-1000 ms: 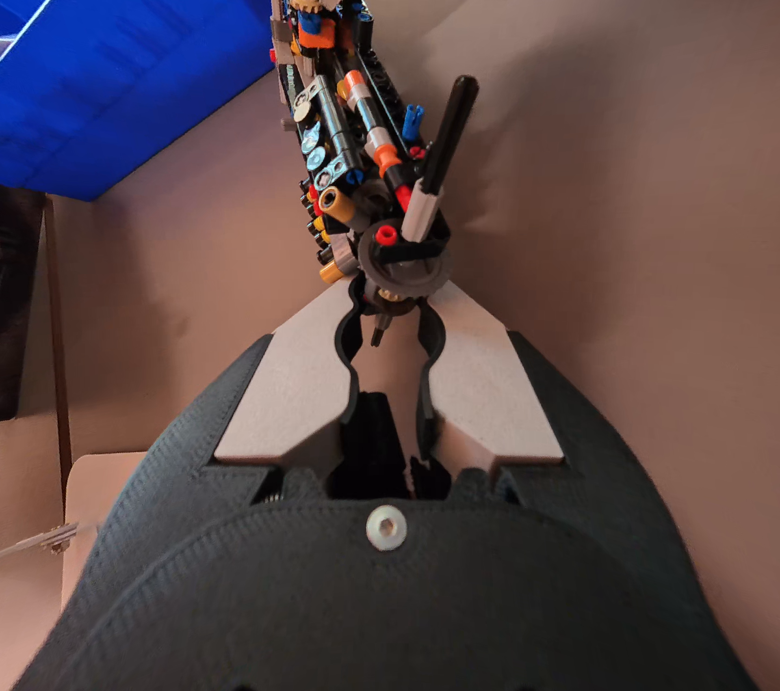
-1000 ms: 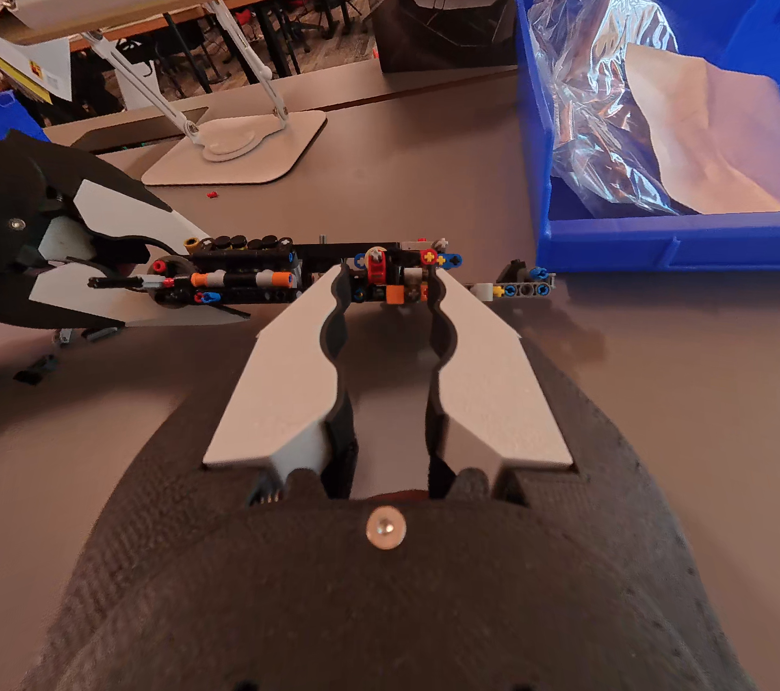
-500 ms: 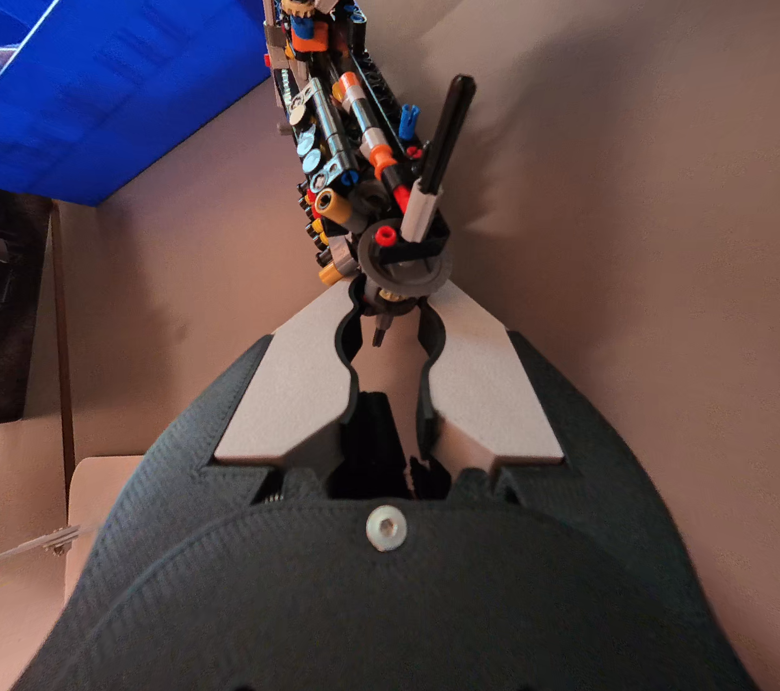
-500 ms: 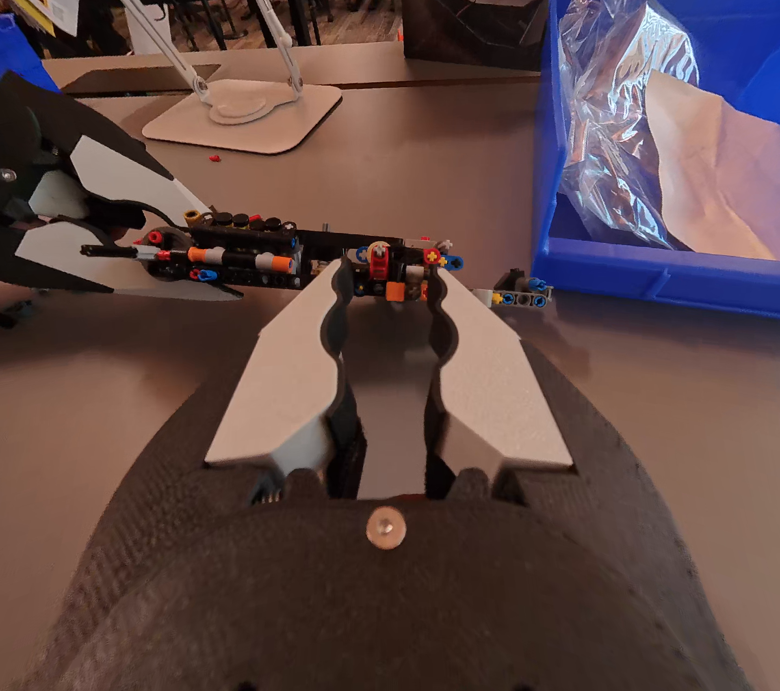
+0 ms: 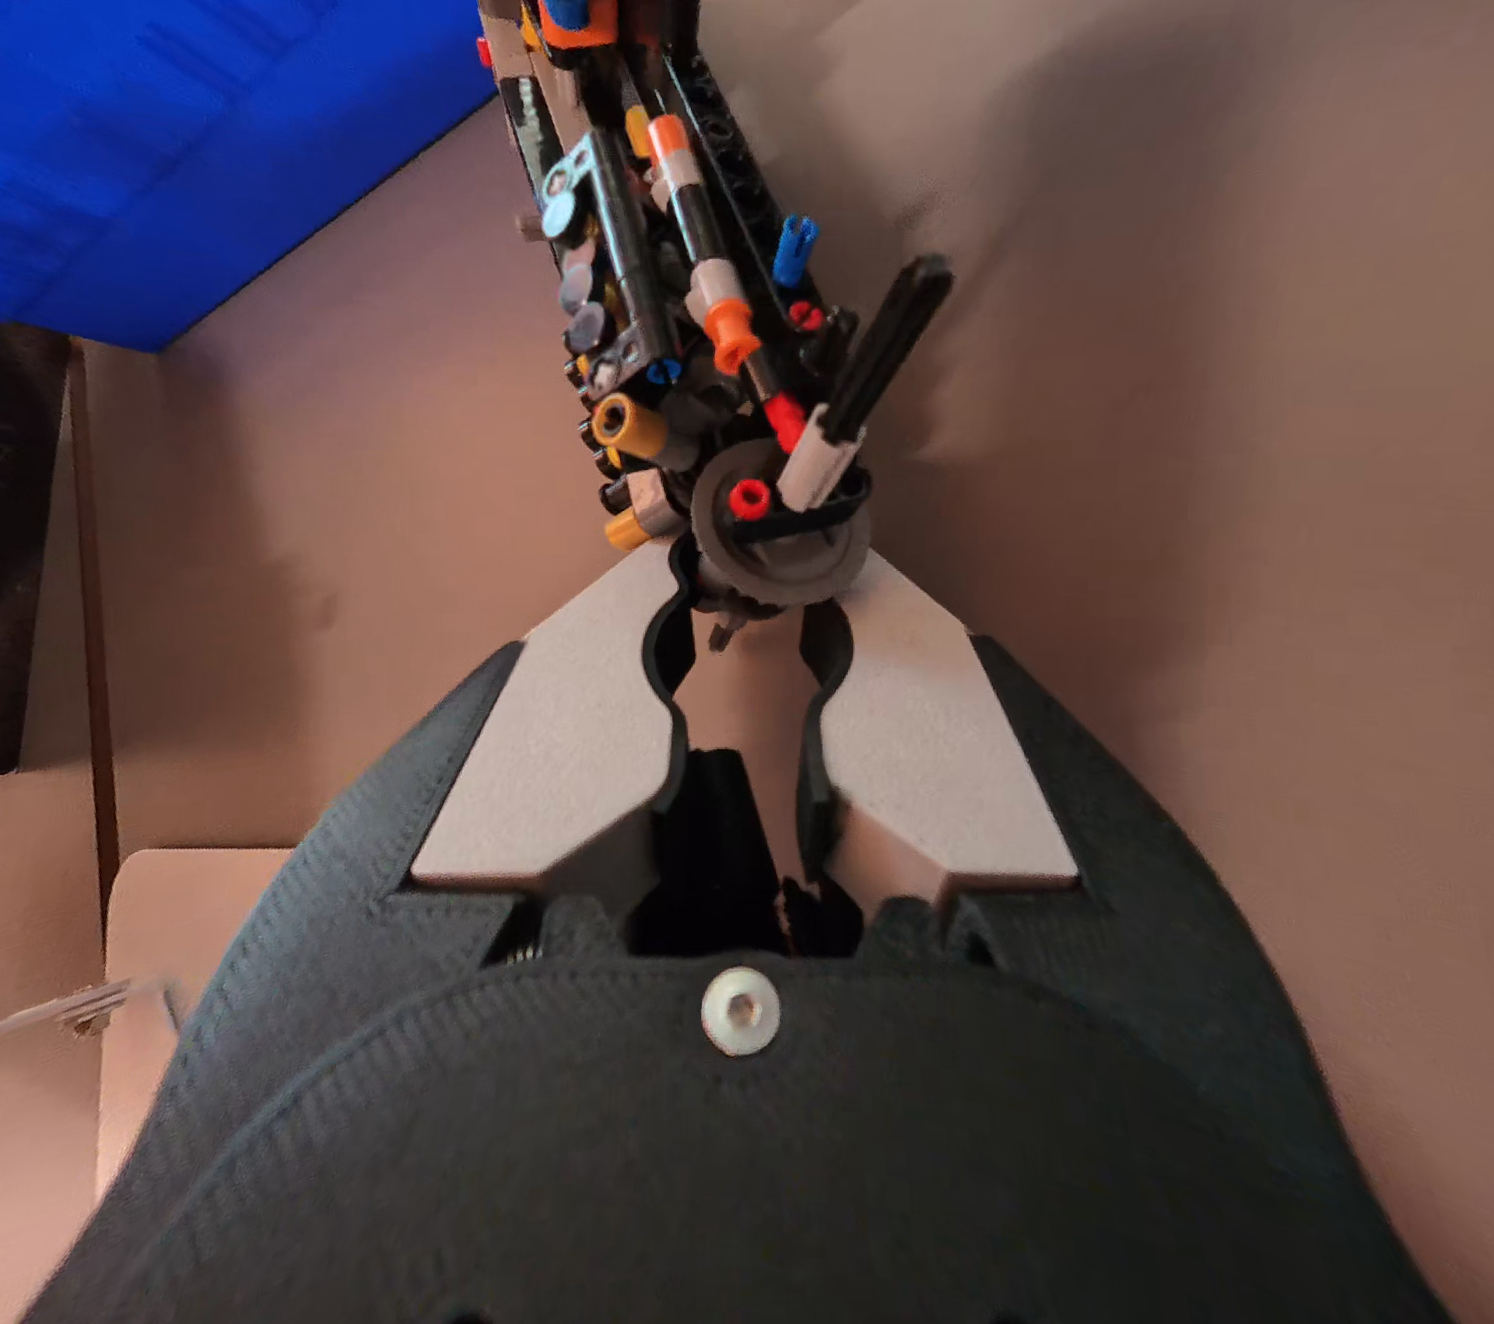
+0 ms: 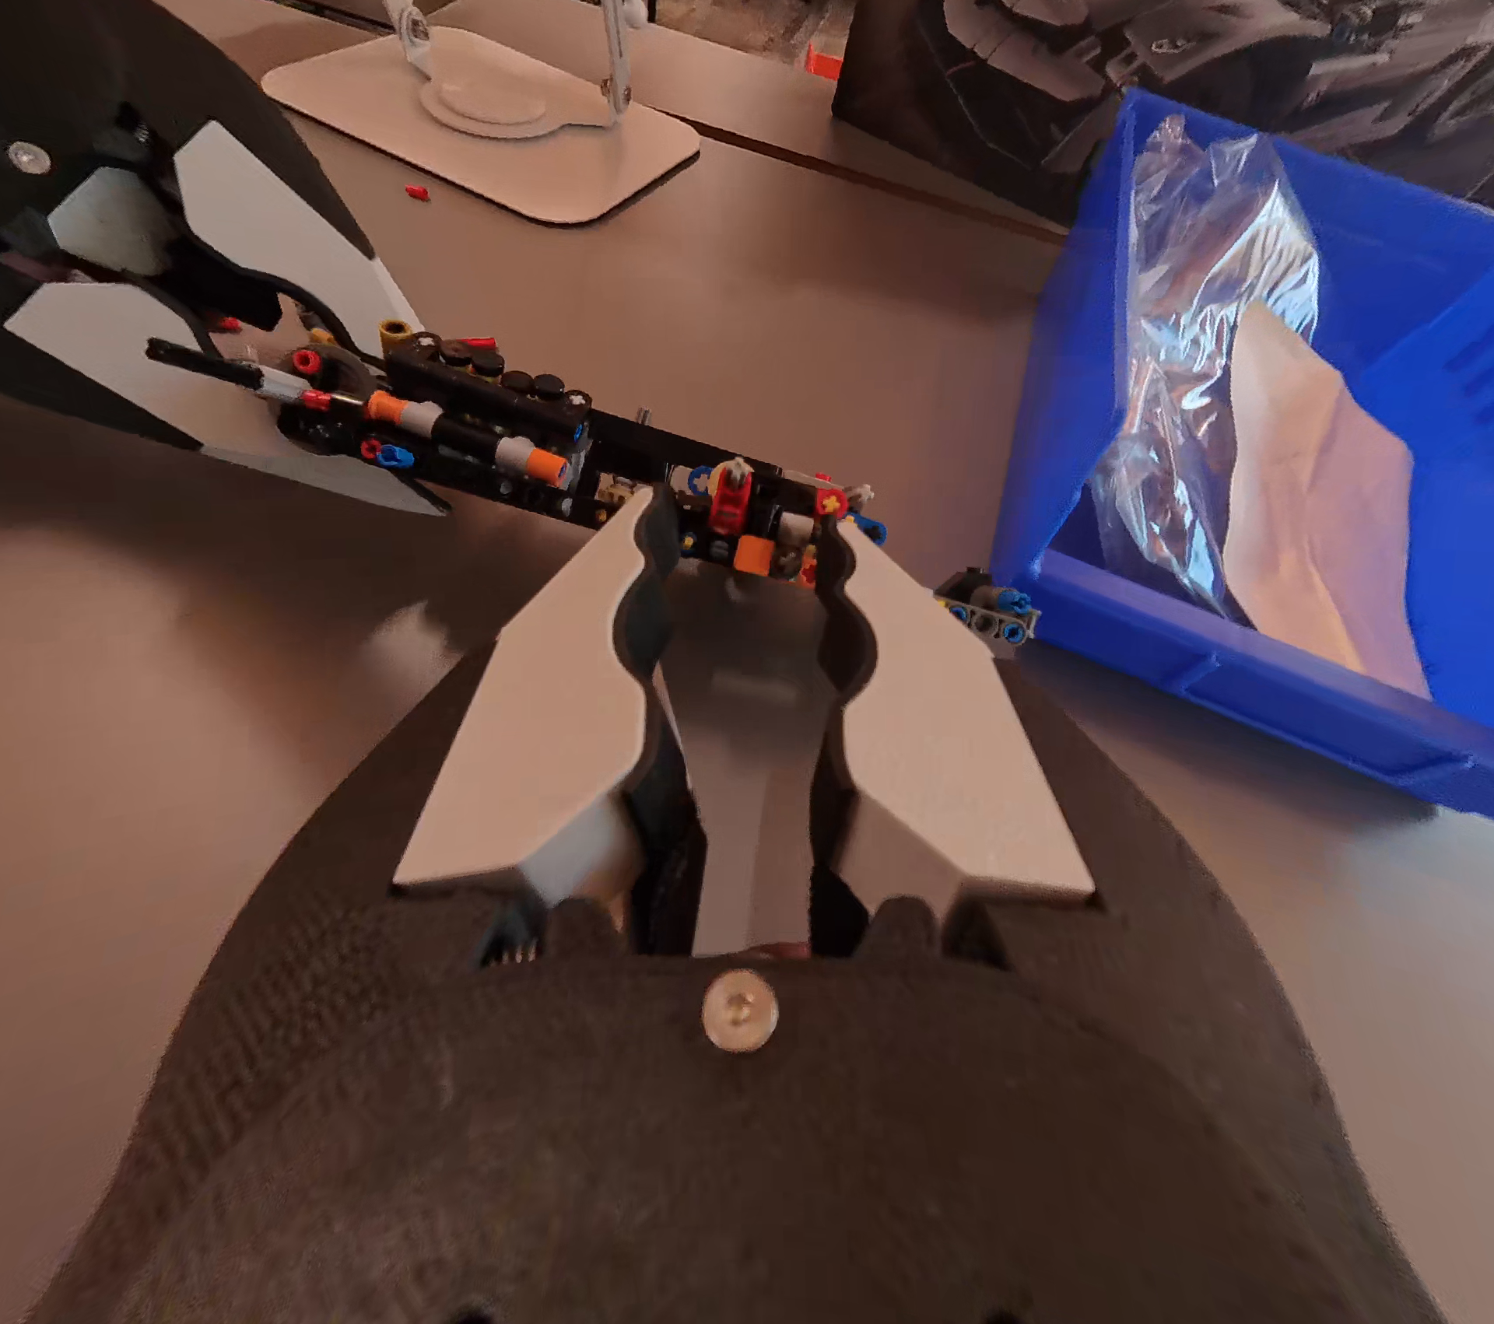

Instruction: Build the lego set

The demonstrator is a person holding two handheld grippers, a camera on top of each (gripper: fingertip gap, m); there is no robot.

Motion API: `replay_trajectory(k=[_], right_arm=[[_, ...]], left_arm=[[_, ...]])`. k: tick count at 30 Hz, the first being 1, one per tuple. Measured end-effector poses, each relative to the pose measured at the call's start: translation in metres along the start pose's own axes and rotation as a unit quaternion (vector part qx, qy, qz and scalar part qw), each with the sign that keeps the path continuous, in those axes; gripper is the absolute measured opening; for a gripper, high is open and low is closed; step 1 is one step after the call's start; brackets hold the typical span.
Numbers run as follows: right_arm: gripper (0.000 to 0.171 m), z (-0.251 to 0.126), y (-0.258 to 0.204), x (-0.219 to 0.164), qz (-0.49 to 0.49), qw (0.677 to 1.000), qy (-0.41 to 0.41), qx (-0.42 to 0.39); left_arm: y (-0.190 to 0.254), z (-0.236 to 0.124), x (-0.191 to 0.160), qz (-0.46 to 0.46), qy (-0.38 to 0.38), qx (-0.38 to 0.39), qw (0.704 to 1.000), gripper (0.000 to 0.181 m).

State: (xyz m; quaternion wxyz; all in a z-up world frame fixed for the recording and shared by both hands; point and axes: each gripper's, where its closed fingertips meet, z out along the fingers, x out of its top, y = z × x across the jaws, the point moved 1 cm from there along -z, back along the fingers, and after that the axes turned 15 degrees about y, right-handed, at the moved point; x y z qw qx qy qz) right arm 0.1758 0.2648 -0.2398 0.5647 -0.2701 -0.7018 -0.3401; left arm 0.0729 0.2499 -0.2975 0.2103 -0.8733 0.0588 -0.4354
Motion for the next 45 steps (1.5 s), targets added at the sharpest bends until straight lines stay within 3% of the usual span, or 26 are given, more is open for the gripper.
replay_trajectory(k=[19,27,33,40,45], right_arm=[[0.030,0.002,-0.009,0.004,-0.129,0.991,0.002,-0.022],[0.033,0.002,-0.004,0.010,-0.018,0.999,0.029,-0.032],[0.033,-0.008,-0.009,-0.009,0.104,0.994,0.019,-0.021],[0.039,-0.014,-0.016,-0.015,0.177,0.984,0.000,-0.030],[0.038,-0.017,-0.019,-0.025,0.172,0.984,-0.028,-0.034]], left_arm=[[0.000,0.002,-0.011,-0.012,-0.007,0.007,1.000,0.018],[0.001,0.004,-0.006,-0.004,-0.001,0.016,1.000,0.019],[-0.001,-0.002,-0.009,0.042,-0.026,0.053,0.997,0.020],[0.012,-0.005,-0.005,0.071,-0.026,0.070,0.995,0.020],[0.020,-0.005,-0.003,0.095,-0.028,0.081,0.992,0.021]])
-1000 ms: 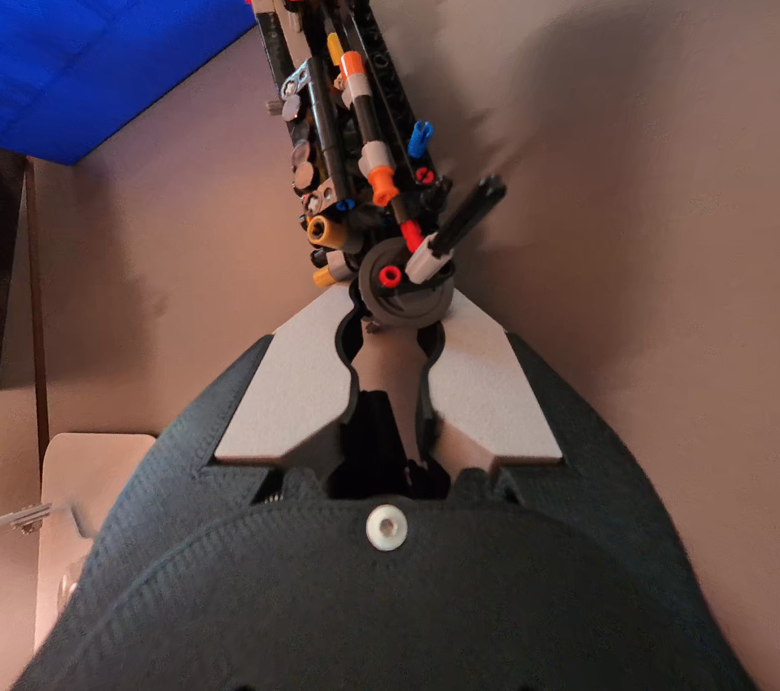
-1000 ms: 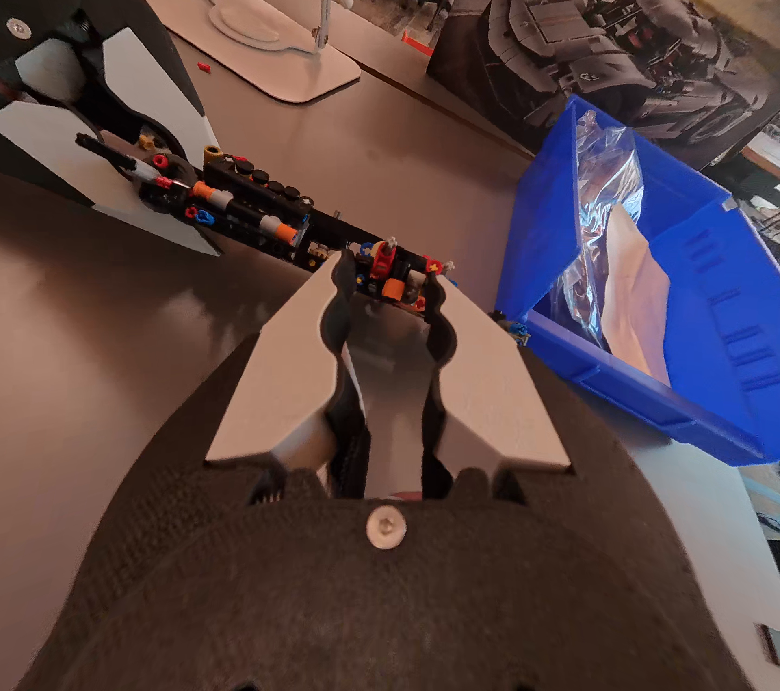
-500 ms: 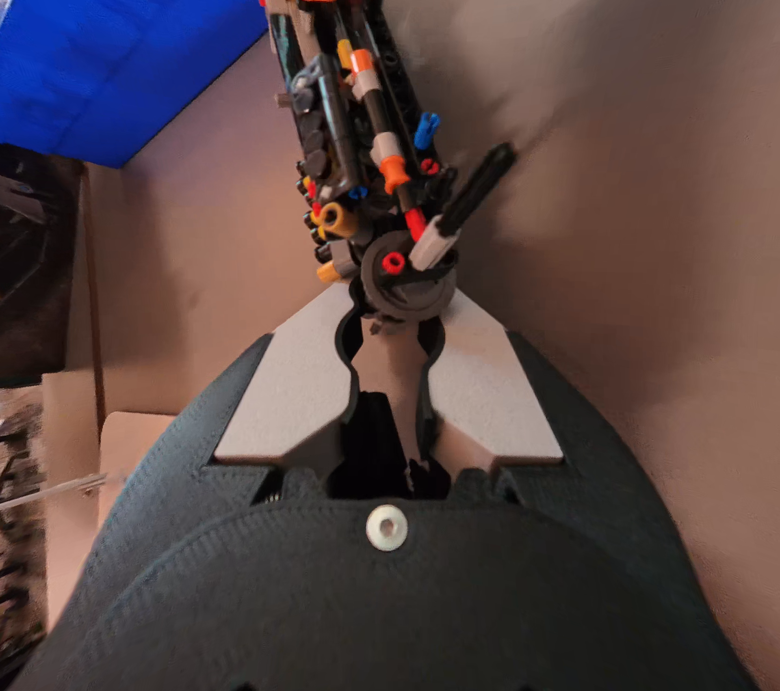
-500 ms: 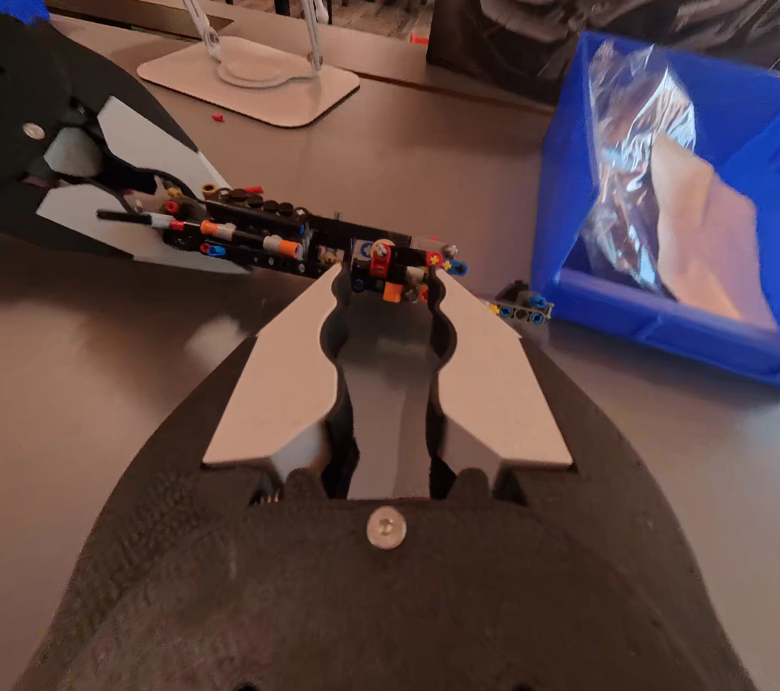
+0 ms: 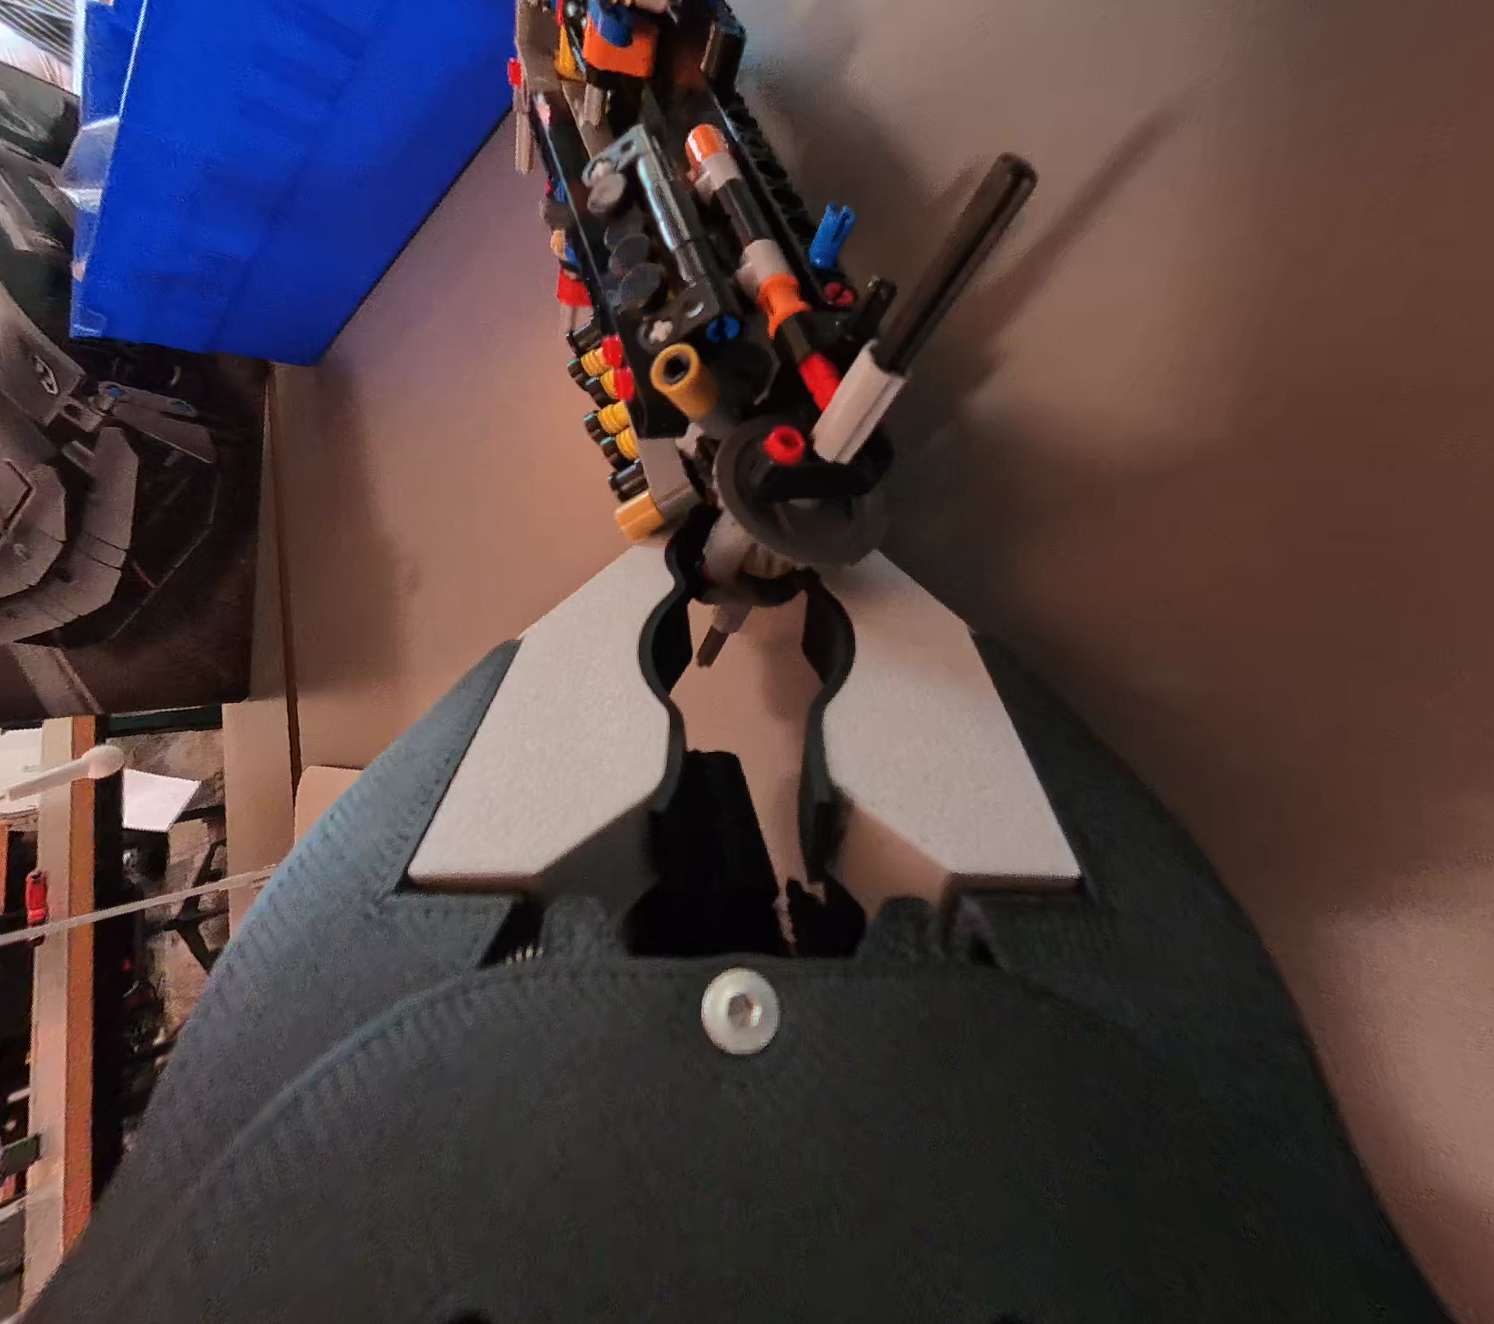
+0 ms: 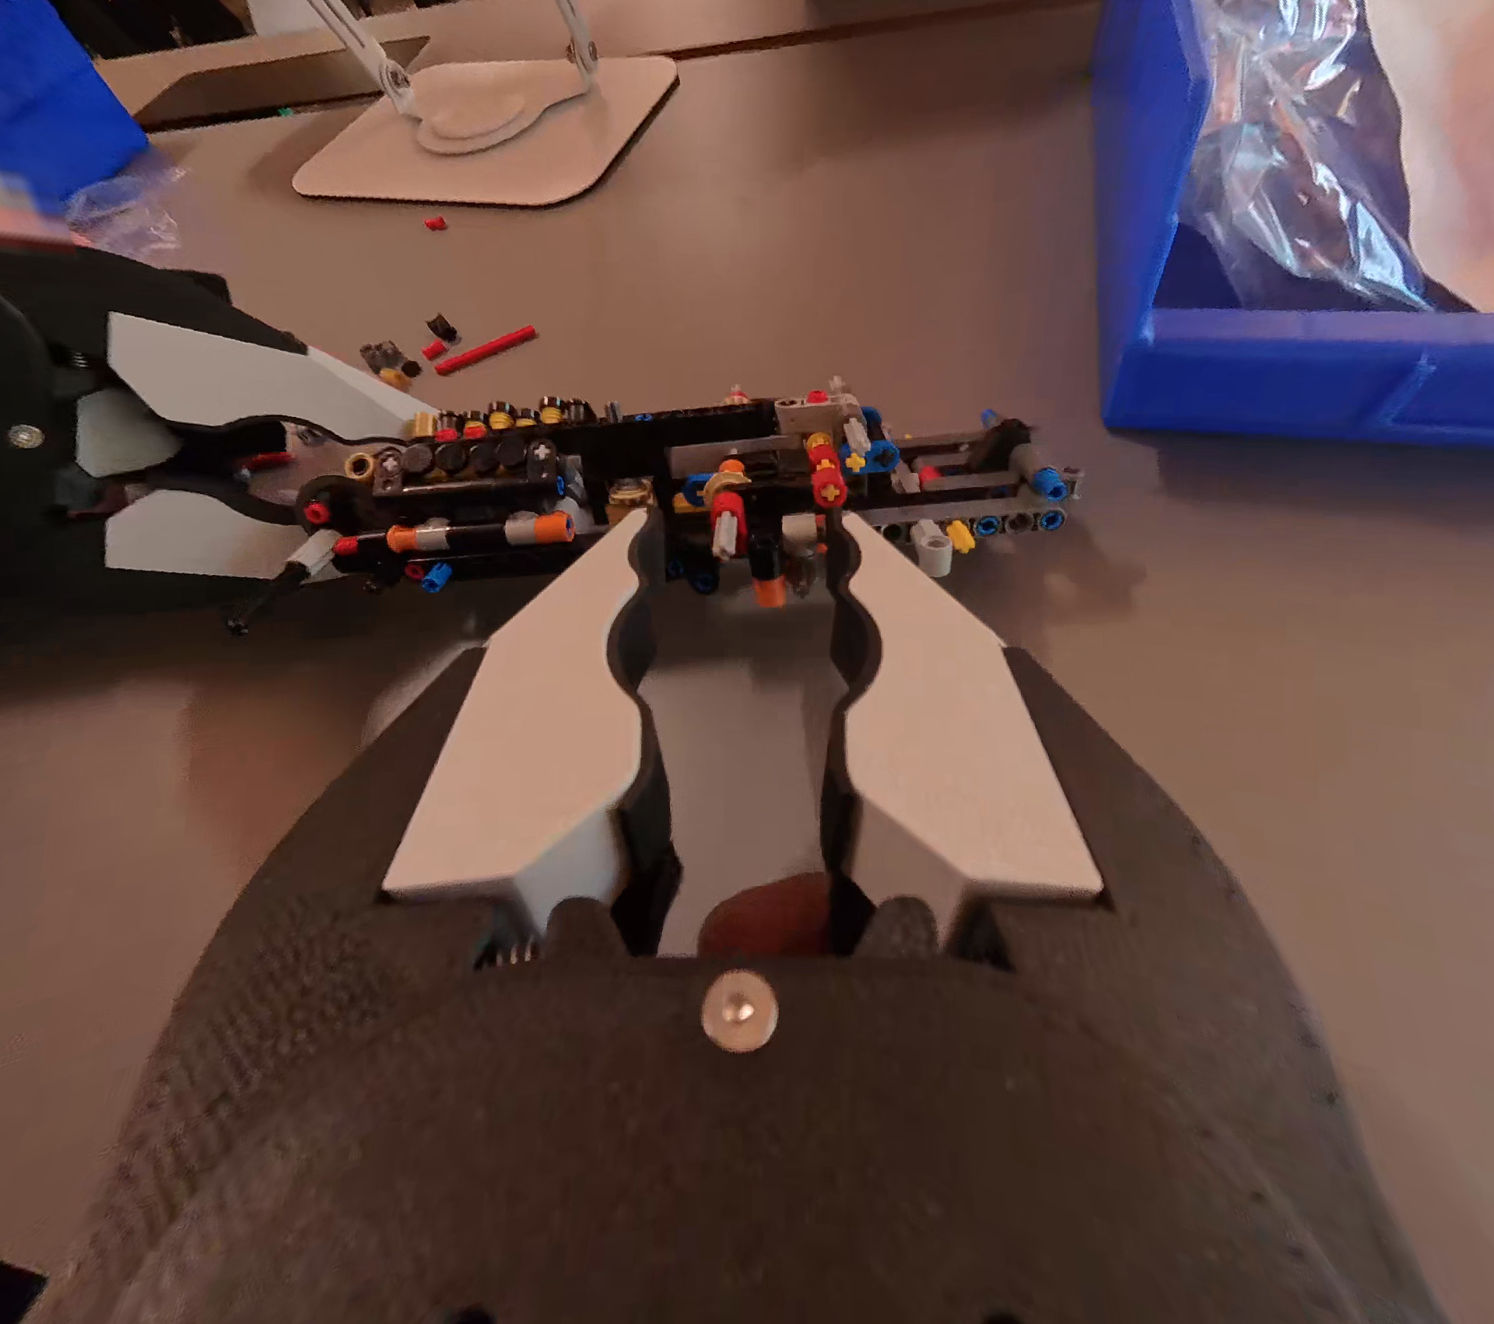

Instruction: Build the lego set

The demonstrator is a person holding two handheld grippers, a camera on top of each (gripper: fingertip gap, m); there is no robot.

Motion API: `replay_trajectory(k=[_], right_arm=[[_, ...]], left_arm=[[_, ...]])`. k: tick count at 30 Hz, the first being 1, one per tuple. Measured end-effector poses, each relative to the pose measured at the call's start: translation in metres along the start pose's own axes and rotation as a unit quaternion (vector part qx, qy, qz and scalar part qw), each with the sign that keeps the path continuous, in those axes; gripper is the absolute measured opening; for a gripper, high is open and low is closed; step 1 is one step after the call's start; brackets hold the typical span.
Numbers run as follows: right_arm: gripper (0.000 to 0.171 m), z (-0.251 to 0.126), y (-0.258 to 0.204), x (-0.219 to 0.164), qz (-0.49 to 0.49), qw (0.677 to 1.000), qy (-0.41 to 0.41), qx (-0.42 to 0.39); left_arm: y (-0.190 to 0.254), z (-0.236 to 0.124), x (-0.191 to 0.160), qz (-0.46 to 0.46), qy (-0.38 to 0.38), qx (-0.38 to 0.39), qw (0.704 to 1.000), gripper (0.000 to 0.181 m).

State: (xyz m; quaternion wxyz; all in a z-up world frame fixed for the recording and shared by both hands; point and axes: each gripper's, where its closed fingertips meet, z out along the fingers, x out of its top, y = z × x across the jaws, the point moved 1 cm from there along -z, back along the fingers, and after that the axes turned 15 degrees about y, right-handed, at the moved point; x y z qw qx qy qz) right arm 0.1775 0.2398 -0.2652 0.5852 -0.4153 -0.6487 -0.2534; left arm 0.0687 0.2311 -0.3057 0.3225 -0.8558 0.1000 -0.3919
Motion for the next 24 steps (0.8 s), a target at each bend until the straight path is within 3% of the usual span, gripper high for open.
replay_trajectory(k=[12,24], right_arm=[[0.034,-0.017,0.004,-0.029,-0.038,0.994,-0.083,0.053],[0.034,-0.025,0.008,-0.045,-0.073,0.985,-0.133,0.083]], left_arm=[[0.022,-0.009,0.020,0.025,0.027,-0.013,0.999,0.028],[0.045,-0.030,0.022,-0.065,0.081,-0.148,0.984,0.037]])
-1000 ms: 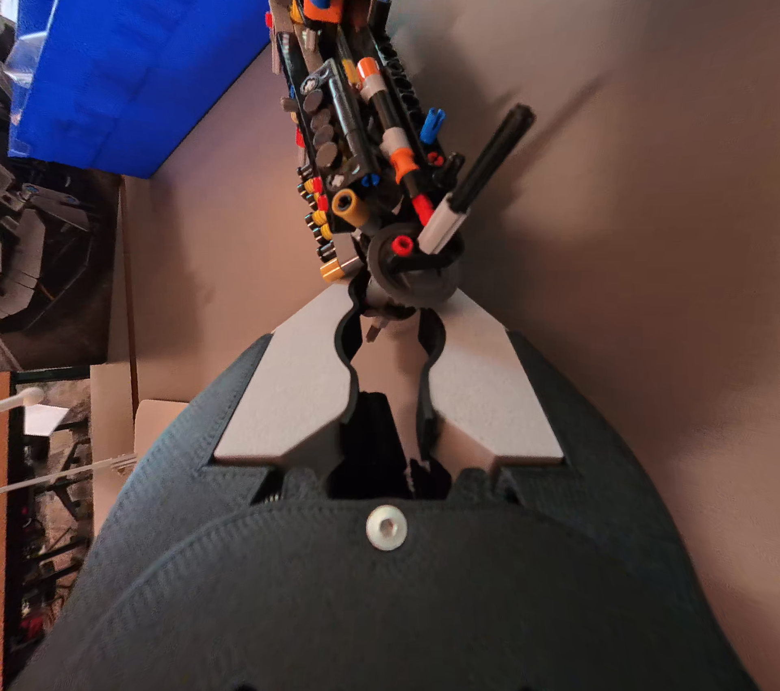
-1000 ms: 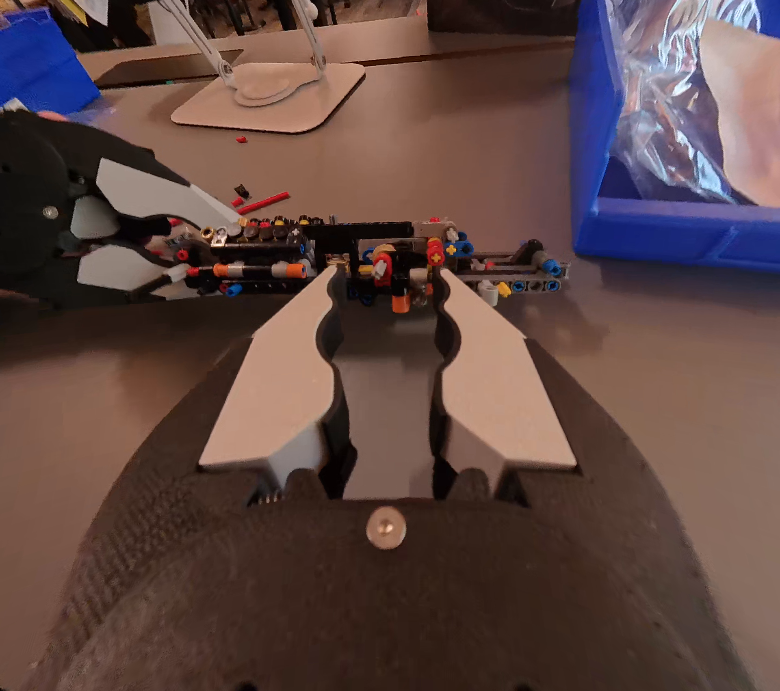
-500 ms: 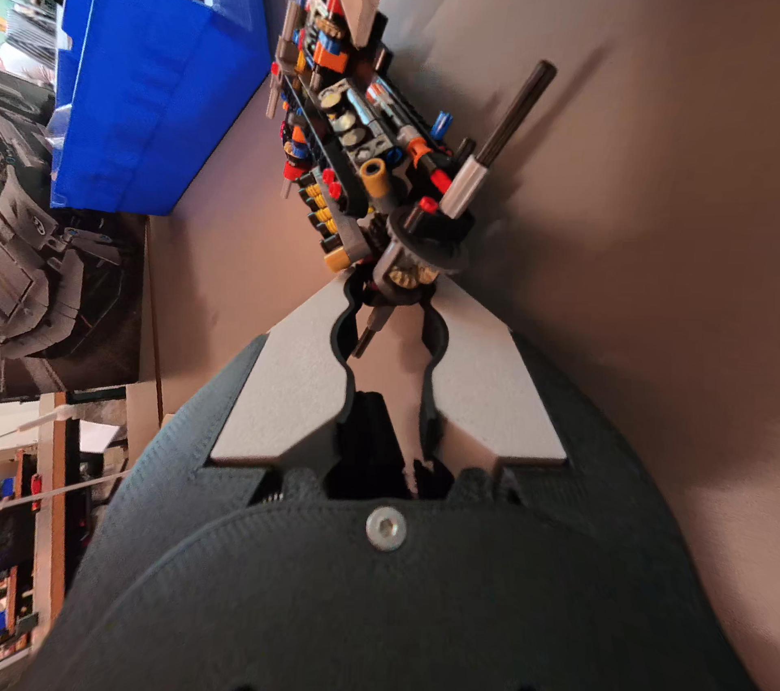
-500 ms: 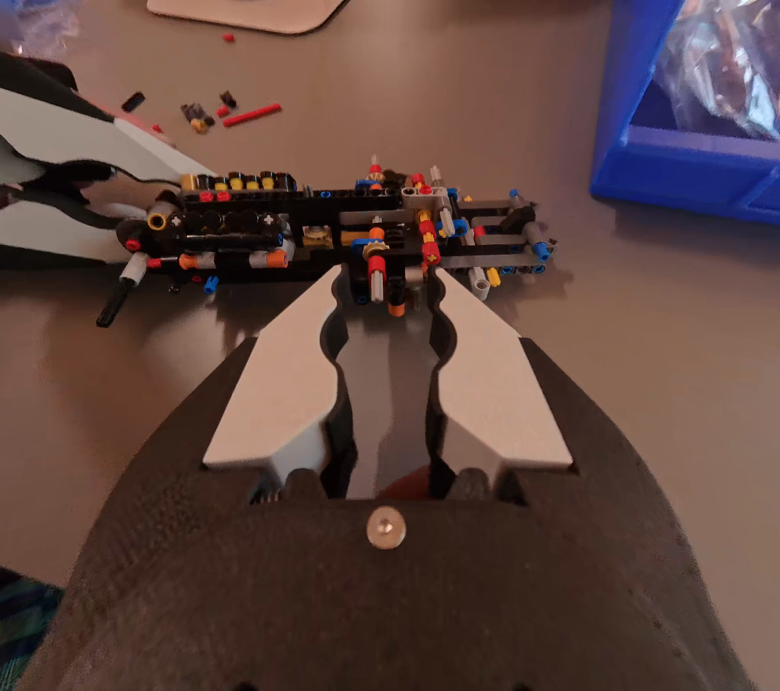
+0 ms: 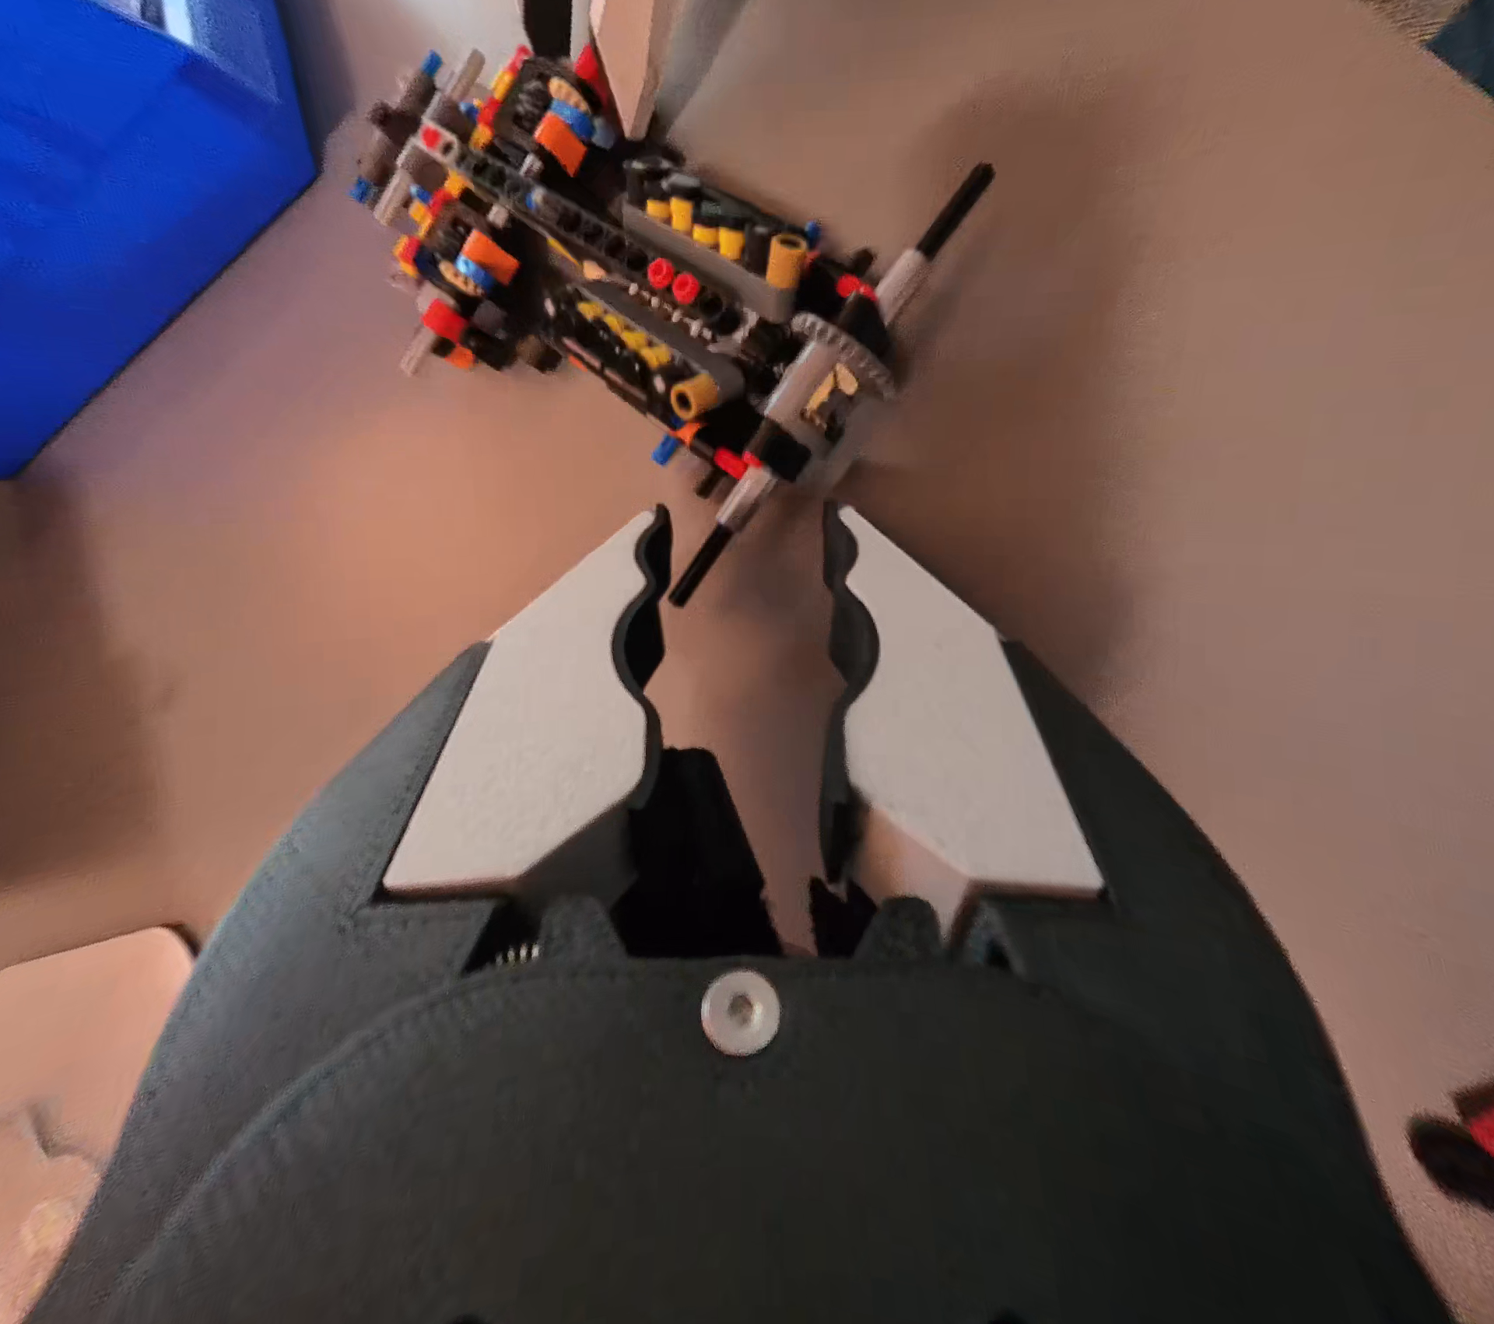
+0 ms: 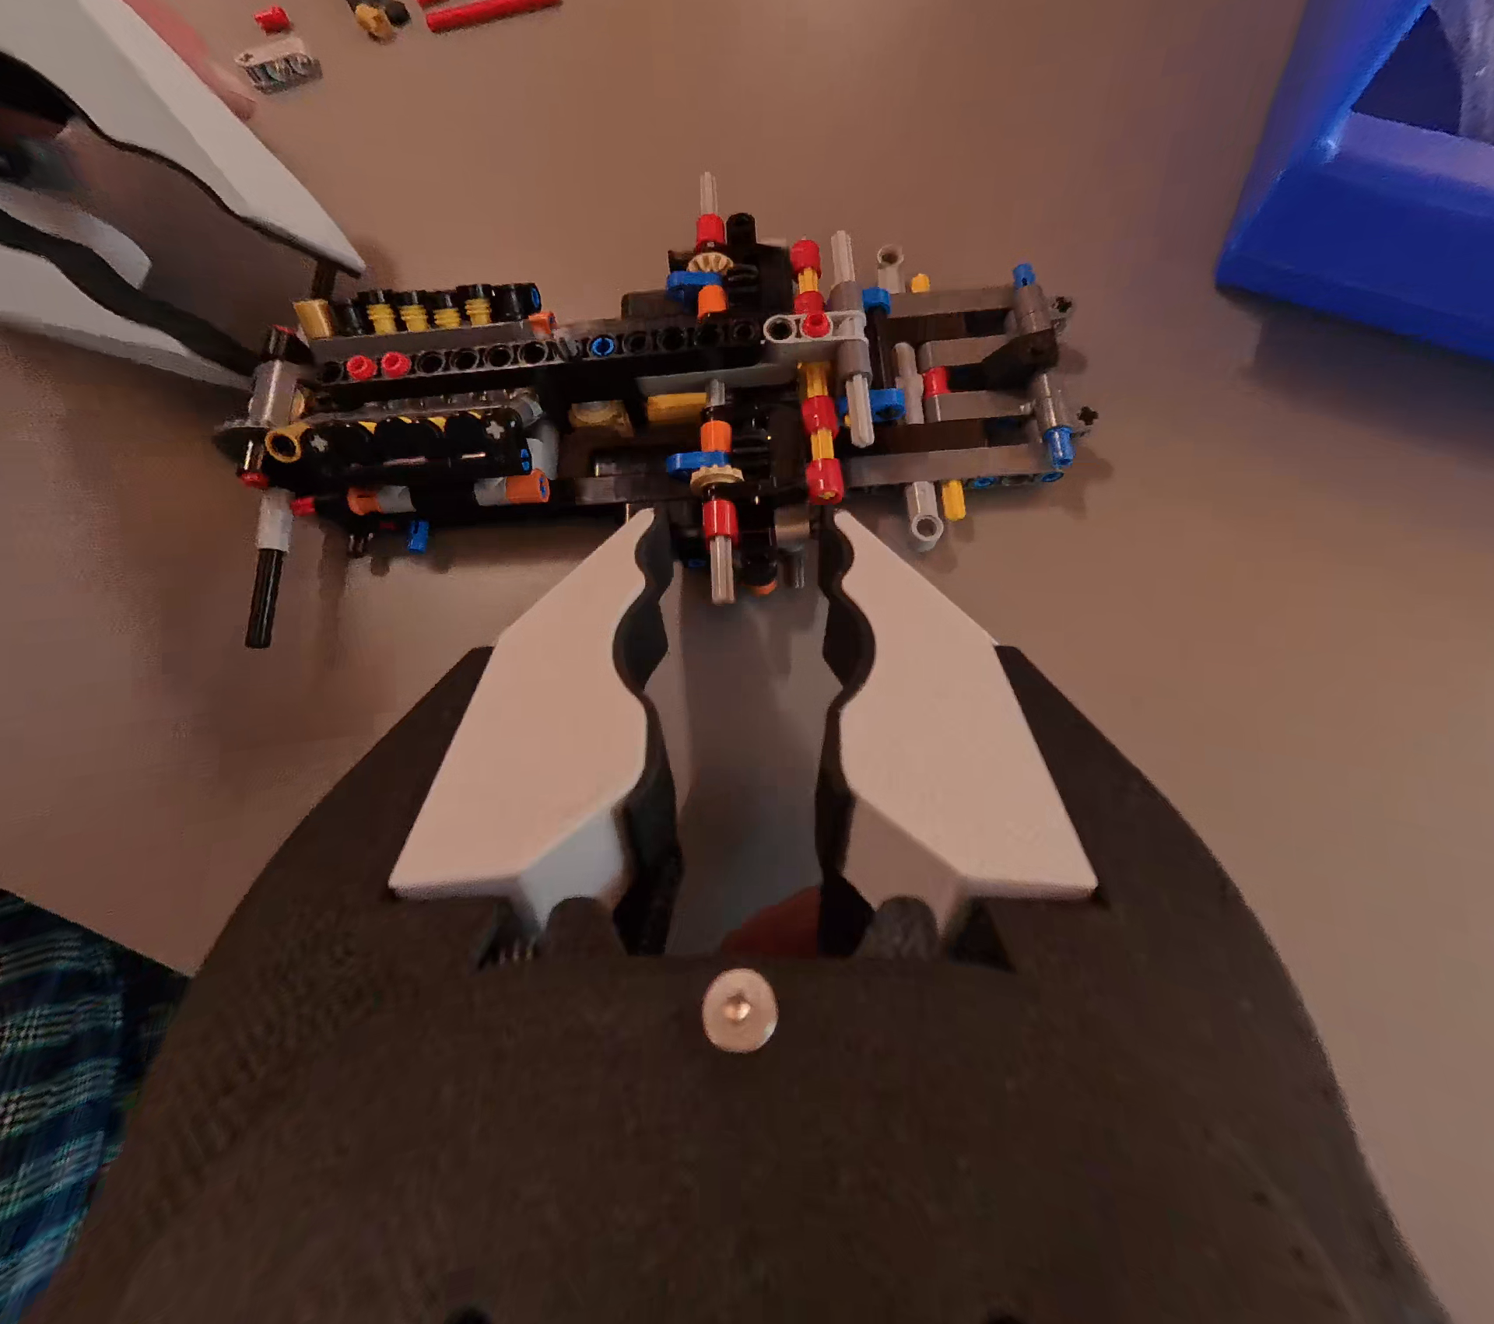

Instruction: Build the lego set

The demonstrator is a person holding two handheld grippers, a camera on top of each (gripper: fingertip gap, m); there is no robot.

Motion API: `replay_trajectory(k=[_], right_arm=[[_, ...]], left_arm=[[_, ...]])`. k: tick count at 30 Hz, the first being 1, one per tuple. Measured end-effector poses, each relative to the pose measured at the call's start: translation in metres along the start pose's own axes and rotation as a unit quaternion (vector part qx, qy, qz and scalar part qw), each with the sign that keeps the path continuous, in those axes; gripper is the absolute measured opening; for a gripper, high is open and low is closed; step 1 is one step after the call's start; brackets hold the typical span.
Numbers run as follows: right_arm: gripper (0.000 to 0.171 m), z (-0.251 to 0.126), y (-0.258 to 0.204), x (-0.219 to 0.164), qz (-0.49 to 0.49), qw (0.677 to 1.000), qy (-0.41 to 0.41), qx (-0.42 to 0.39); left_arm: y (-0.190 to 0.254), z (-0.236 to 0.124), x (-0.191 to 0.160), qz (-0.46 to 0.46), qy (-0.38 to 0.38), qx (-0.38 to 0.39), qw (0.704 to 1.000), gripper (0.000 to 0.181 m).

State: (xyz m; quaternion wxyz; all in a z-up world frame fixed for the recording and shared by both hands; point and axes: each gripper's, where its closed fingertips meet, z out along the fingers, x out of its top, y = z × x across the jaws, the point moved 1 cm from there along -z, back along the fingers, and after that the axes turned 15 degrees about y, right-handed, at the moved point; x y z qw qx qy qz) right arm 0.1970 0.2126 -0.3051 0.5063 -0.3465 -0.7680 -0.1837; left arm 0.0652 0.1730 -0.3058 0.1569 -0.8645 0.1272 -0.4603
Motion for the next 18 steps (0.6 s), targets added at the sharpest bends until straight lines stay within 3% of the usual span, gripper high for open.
replay_trajectory(k=[4,9,13,18], right_arm=[[0.034,-0.002,-0.001,-0.002,-0.006,1.000,-0.005,0.014],[0.034,-0.003,-0.003,-0.002,-0.028,0.999,-0.006,0.044],[0.034,-0.001,-0.010,0.000,-0.056,0.995,-0.003,0.083],[0.034,0.005,-0.016,0.002,-0.076,0.990,-0.003,0.121]], left_arm=[[0.001,-0.018,0.003,-0.047,0.019,-0.057,0.997,0.038],[-0.043,-0.028,0.012,-0.077,0.053,-0.004,0.996,0.038],[-0.069,-0.010,0.015,-0.062,0.044,0.032,0.997,0.041],[-0.072,0.020,0.011,-0.058,0.033,0.009,0.998,0.044]])
